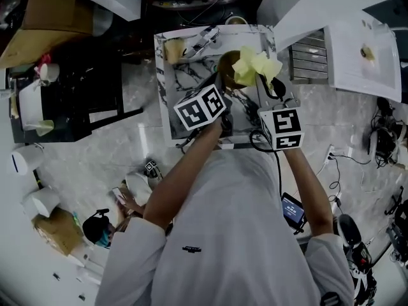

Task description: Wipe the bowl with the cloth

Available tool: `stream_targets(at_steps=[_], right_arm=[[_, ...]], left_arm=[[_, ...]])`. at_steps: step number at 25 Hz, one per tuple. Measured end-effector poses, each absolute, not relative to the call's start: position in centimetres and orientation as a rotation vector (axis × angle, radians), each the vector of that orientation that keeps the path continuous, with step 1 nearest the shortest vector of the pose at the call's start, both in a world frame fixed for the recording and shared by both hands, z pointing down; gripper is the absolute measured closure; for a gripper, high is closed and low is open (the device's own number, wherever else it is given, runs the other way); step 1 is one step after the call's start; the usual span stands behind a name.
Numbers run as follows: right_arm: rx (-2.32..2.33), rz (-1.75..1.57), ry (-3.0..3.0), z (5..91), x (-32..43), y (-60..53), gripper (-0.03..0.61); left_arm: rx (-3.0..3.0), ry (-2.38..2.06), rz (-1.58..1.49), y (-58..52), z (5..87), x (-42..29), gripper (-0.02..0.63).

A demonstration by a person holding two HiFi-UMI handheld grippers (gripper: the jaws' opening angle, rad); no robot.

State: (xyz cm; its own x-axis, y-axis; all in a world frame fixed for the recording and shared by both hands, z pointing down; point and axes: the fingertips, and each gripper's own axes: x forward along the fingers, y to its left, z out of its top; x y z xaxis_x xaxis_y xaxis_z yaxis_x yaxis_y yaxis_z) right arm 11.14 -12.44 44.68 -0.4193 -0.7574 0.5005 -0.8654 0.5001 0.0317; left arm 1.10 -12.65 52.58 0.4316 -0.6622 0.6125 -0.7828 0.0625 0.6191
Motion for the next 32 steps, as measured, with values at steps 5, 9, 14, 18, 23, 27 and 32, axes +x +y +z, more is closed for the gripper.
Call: stream_targets(at_steps=[5, 9, 14, 18, 23, 27, 32], right_arm=[[1.339, 0.357, -2.296, 45.8, 12.1, -14.2, 0.548], [1.335, 0.395, -2.277, 47.5, 13.2, -15.3, 0.549], [1.318, 0.446, -2.256, 49.6, 14.3, -16.0, 0.549], [1.297, 0.462, -2.256, 50.5, 14.5, -16.4, 0.549], [1.273, 0.449, -2.258, 51.6, 14.5, -17.4, 0.549], [1.277, 0.474, -2.253, 52.2, 14.6, -18.0, 0.549], [1.268, 0.482, -2.251, 52.8, 14.6, -18.1, 0.549]], left_arm=[[1.576, -1.319, 0.127, -14.0, 54.5, 1.9, 0.604], [1.497, -1.370, 0.103, -15.3, 56.5, 1.7, 0.604], [1.408, -1.418, 0.059, -17.1, 58.6, 1.1, 0.604], [1.377, -1.432, 0.049, -18.2, 60.1, 1.3, 0.604], [1.365, -1.451, 0.051, -18.9, 61.3, 1.6, 0.603], [1.344, -1.448, 0.035, -19.3, 62.0, 2.3, 0.601], [1.347, -1.461, 0.036, -20.4, 62.7, 2.6, 0.598]])
